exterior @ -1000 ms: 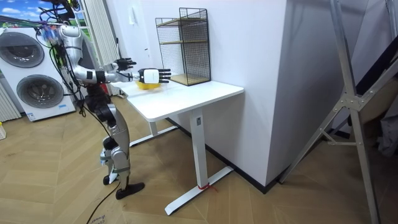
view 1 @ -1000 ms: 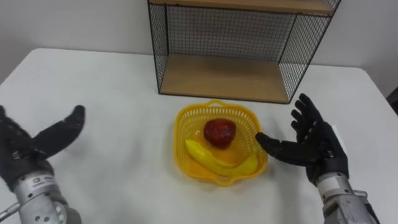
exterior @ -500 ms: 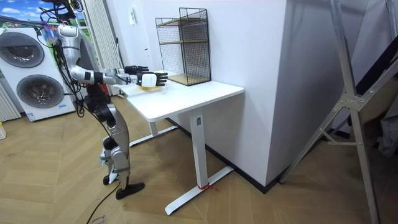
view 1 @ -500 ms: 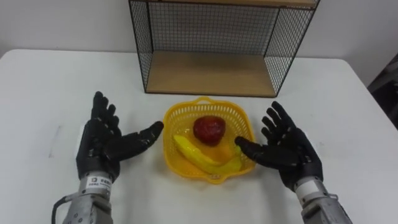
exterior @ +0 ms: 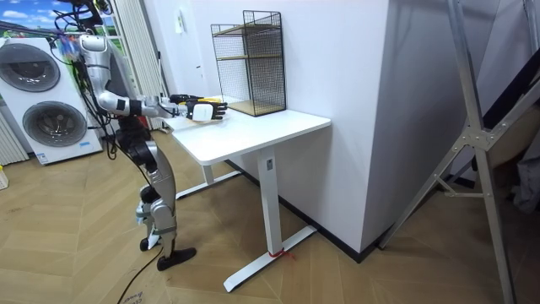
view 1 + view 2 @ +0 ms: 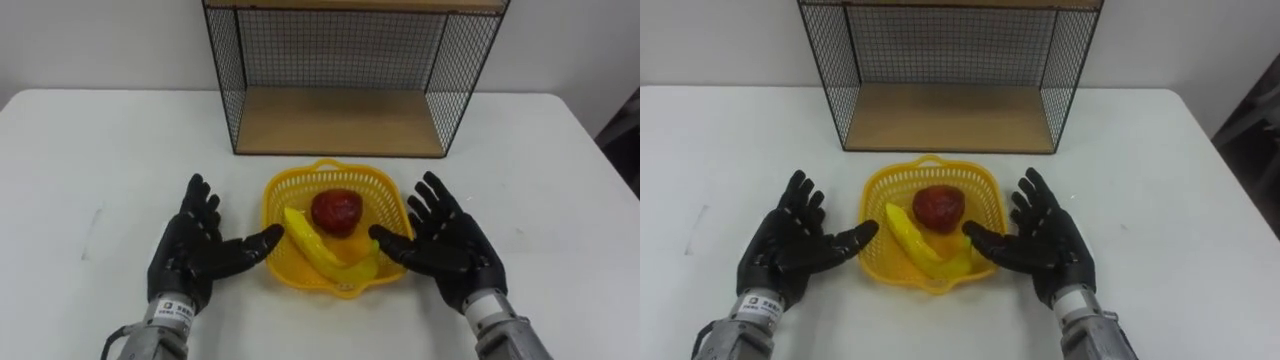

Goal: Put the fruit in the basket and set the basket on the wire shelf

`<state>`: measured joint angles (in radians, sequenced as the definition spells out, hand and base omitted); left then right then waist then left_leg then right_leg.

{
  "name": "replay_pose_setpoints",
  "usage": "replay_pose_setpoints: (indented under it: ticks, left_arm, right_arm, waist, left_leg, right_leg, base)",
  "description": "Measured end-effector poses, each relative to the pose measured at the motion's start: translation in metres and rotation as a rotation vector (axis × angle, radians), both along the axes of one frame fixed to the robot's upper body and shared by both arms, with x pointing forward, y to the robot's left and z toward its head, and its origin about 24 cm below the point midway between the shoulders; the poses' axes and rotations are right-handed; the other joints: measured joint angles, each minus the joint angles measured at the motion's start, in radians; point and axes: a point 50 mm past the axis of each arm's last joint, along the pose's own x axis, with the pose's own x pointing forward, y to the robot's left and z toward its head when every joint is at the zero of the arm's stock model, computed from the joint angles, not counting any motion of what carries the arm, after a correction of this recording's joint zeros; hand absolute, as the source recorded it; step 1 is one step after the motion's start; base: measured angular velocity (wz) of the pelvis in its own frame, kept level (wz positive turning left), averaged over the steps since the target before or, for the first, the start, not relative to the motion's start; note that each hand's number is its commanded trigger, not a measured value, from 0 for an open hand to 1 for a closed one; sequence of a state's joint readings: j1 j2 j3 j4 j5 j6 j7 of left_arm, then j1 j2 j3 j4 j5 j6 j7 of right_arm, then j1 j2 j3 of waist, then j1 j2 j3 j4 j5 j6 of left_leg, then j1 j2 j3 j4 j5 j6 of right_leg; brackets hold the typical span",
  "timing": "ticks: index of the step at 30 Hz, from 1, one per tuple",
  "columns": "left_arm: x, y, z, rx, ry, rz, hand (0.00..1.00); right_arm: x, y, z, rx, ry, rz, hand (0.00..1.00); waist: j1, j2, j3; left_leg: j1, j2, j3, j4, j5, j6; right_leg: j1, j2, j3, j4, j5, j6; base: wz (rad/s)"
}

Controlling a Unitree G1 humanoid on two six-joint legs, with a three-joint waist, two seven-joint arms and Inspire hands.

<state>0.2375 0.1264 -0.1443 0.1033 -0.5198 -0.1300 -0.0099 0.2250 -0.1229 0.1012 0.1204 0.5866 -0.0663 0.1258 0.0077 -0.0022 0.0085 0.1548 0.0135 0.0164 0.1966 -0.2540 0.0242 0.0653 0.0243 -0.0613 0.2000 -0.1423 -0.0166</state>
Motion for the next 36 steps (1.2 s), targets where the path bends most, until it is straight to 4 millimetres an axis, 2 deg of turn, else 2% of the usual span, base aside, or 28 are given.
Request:
replay_pose_setpoints:
  ticks: [7, 16, 20, 26, 36]
  left_arm:
    - [-0.001, -0.001, -0.002, 0.000, 0.006, -0.007, 0.00]
    - [-0.001, -0.004, -0.002, -0.023, -0.002, -0.024, 0.00]
    - [-0.001, -0.005, -0.002, -0.029, -0.006, -0.028, 0.00]
    - [-0.001, -0.007, -0.001, -0.035, -0.015, -0.039, 0.00]
    - [-0.002, -0.015, -0.001, -0.042, -0.028, -0.067, 0.00]
  right_arm:
    - [-0.001, 0.006, -0.001, 0.009, 0.005, 0.023, 0.00]
    - [0.000, 0.010, -0.001, 0.020, -0.001, 0.043, 0.00]
    - [0.003, 0.014, -0.005, 0.033, 0.009, 0.054, 0.00]
    - [0.003, 0.023, -0.007, 0.047, 0.014, 0.090, 0.00]
    - [0.003, 0.027, -0.008, 0.109, 0.007, 0.076, 0.00]
  waist:
    - [0.000, -0.005, 0.0028]
    - [0.003, -0.006, 0.0018]
    - [0.002, -0.014, -0.0001]
    - [0.000, -0.016, 0.0008]
    - [-0.004, -0.018, 0.0039]
  left_leg:
    - [0.004, -0.003, 0.006, -0.001, 0.000, 0.000]
    - [0.005, -0.003, 0.006, -0.007, 0.001, 0.003]
    - [0.004, -0.004, 0.006, -0.004, 0.001, 0.003]
    - [-0.004, -0.005, 0.006, 0.001, 0.001, 0.003]
    - [-0.013, -0.005, 0.007, -0.002, 0.001, 0.003]
  right_leg:
    - [0.000, -0.003, 0.002, 0.006, -0.001, 0.001]
    - [-0.001, -0.003, 0.002, 0.005, -0.001, 0.002]
    - [-0.001, -0.003, 0.002, 0.005, -0.002, 0.003]
    - [-0.005, -0.004, 0.001, 0.004, -0.002, 0.003]
    - [-0.019, -0.004, 0.003, 0.011, -0.002, 0.003]
  base:
    - [-0.02]
    - [0.00]
    - [0.00]
    - [0.00]
    - [0.00]
